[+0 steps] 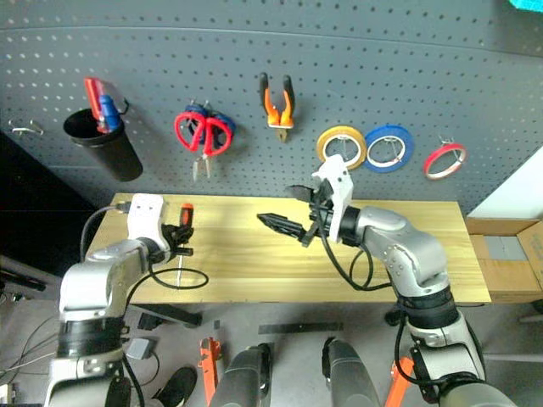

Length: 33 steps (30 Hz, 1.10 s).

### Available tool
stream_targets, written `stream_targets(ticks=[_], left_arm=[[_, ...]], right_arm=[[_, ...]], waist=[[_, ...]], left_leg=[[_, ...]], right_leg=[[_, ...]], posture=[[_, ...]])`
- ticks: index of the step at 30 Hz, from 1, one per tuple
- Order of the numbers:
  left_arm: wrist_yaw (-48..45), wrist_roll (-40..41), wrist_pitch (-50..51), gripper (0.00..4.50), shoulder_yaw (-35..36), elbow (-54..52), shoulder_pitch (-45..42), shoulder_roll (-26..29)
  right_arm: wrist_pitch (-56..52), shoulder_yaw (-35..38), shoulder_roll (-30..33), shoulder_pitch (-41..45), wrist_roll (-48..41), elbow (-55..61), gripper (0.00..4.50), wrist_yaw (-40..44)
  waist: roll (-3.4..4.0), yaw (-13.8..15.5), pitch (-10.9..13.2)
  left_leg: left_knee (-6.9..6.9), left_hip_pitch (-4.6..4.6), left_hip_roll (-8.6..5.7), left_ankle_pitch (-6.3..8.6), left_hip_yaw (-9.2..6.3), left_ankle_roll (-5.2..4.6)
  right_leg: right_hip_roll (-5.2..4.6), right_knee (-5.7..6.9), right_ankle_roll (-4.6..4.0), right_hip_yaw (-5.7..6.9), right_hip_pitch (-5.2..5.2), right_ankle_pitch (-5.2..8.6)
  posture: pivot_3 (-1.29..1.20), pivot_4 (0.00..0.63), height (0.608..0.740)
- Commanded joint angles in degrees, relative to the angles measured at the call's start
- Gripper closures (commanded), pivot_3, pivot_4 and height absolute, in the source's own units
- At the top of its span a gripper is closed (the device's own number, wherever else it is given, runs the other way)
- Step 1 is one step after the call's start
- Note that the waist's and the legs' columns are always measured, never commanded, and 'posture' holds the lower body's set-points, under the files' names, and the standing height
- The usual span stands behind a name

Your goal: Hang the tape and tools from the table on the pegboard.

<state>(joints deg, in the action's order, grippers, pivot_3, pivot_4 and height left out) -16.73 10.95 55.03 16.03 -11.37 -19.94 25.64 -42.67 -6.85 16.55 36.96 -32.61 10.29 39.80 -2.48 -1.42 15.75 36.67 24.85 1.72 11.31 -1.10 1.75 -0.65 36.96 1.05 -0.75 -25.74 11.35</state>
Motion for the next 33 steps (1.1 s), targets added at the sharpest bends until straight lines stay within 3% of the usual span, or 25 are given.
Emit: stream_targets(ticks=[1,4,14,25,33], left_arm=[[2.49,4.66,-7.09,3.83,7.72,-11.26,-0.27,-4.03],[4.34,6.4,-12.19,3.83,11.63,-11.24,-6.07,-4.23],[5.07,3.62,-27.43,3.83,8.99,5.78,-22.55,1.24],[8.44,-3.45,-45.74,3.83,6.06,24.26,-32.98,7.52],[10.72,-6.25,-56.39,3.83,4.27,45.03,-39.48,9.27]], right_arm=[[4.45,0.58,-2.28,3.68,-0.06,-0.71,0.0,1.5],[8.93,0.41,-5.27,6.29,1.82,-3.73,0.0,0.62],[18.91,-0.62,-9.78,8.91,8.22,-7.99,0.0,-1.01],[19.89,-1.12,-10.08,8.36,10.33,-7.52,0.0,-1.41],[19.56,-1.56,-10.4,7.95,10.94,-6.87,0.0,-1.31]], waist=[[-0.08,0.1,-0.06],[-0.56,0.67,-0.64],[-1.17,1.53,-5.98],[-1.12,1.15,-8.46],[-1.13,1.1,-8.99]], left_leg=[[0.02,0.0,0.01,-0.01,0.0,0.02],[0.03,0.03,0.01,-0.13,-0.06,0.22],[0.02,-0.07,-0.03,-0.25,0.05,0.6],[0.06,-0.51,0.1,-0.28,0.27,0.63],[0.07,-0.75,0.11,-0.28,0.38,0.63]], right_leg=[[0.0,0.0,0.03,0.0,0.0,-0.02],[0.02,0.03,0.07,0.06,0.0,-0.08],[0.09,-0.23,0.16,0.1,0.21,-0.34],[0.19,-0.1,0.09,-0.04,0.46,-0.51],[0.2,-0.01,0.07,-0.12,0.59,-0.53]], posture=[[0.08,0.135,0.74],[0.1,0.101,0.74],[0.05,0.0,0.74],[0.03,0.0,0.74],[0.03,0.0,0.74]])
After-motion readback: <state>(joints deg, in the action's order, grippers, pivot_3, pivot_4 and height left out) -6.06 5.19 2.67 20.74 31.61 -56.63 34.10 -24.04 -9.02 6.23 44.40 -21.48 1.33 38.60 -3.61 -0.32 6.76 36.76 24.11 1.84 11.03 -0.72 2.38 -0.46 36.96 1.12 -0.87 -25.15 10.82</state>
